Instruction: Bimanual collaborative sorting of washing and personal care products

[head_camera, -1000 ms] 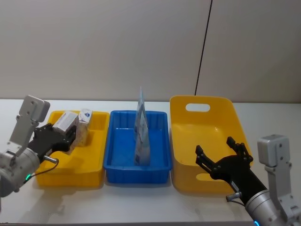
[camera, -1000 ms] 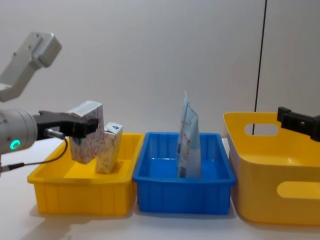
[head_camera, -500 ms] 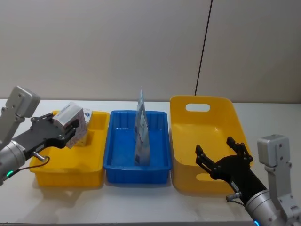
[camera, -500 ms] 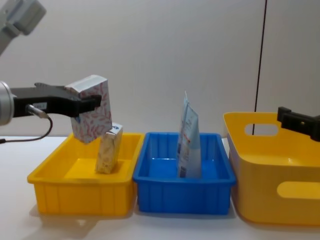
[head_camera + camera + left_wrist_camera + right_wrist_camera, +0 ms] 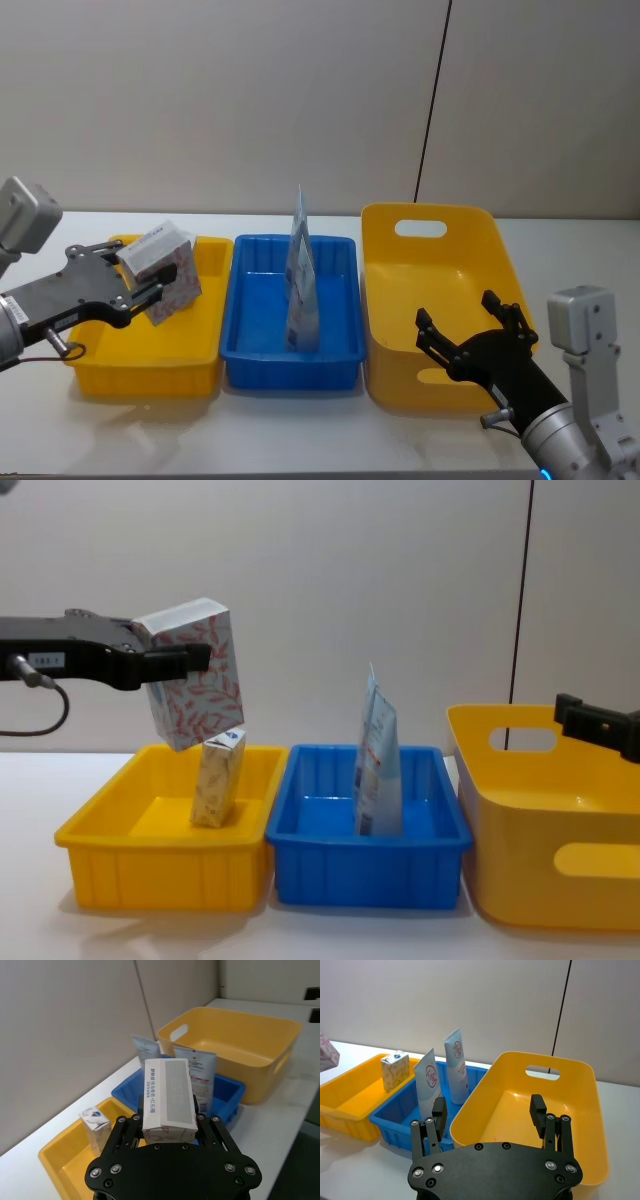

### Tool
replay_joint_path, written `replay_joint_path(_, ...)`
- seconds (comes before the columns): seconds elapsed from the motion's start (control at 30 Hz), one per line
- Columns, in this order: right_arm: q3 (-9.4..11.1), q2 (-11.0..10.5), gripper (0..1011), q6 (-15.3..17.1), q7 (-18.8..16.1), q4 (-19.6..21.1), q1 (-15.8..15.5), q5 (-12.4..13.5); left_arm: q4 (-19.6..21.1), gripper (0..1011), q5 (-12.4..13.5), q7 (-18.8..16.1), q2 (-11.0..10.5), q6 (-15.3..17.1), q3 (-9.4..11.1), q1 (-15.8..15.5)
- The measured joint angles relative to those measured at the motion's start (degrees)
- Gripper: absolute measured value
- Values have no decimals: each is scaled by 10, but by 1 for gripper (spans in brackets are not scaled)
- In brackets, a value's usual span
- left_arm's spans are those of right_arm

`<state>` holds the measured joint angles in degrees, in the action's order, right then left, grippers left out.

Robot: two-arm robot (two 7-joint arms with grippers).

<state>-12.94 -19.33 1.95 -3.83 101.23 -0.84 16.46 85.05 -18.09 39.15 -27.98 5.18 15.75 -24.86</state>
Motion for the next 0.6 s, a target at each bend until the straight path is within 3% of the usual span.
replay_joint_path(0.23, 0, 0, 1002, 0, 0, 0, 0, 0, 9, 392, -27, 69, -26, -10, 8, -8)
replay_joint_path(0.6, 0, 0, 1002, 0, 0, 0, 0, 0, -6, 392, -51, 154, -39, -22, 33, -41)
